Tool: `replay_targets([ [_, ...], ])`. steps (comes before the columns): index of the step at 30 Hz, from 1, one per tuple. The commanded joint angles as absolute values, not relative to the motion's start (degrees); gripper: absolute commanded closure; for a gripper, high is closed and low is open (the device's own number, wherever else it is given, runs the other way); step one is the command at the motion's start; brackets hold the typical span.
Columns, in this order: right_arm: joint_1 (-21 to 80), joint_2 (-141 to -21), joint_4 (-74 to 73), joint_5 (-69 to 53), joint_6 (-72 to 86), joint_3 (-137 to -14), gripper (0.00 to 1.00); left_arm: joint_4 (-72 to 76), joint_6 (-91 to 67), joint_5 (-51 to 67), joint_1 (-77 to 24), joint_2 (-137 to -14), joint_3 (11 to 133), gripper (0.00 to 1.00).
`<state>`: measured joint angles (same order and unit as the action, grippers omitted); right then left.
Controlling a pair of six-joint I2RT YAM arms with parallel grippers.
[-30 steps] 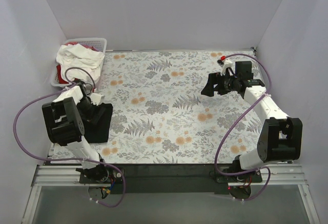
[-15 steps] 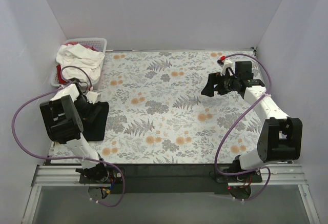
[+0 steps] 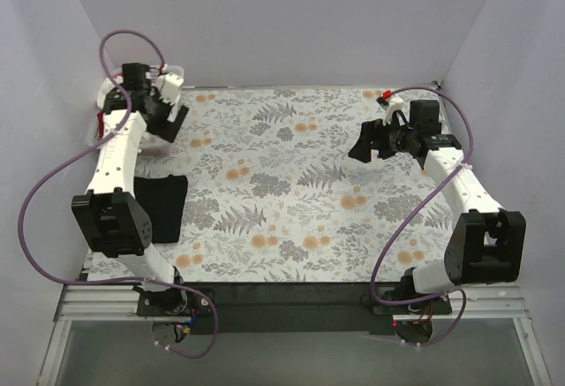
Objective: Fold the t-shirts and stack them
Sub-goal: Reset both grippers
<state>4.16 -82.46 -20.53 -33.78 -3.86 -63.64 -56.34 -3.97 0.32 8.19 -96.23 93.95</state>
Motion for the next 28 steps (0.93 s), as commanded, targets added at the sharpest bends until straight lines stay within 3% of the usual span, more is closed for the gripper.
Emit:
replay_targets([
  [1, 3.61, -78.58, -21.52, -31.74, -6.68, -66.36, 0.02, -54.68, -15.79, -1.58, -4.72, -93.86, 99.48, 0.07],
  [6, 3.34, -75.68, -26.19, -27.43, -10.89, -64.26, 0.02, -50.37, -29.96, 2.44, -17.19, -99.31, 103.36, 0.06],
  [12, 3.34, -71.28, -28.29, -22.42, -14.59, -55.83, 0.02, -39.12, -38.83, 5.10, -24.33, -100.99, 92.48, 0.06],
  [18, 3.34, -68.12, -29.09, -21.62, -16.08, -48.87, 0.02, -29.71, -40.87, 8.43, -24.70, -95.98, 72.37, 0.06],
  [28, 3.34, -64.78, -28.74, -22.06, -14.50, -45.35, 0.02, -27.24, -41.57, 6.33, -24.61, -85.53, 63.02, 0.06],
])
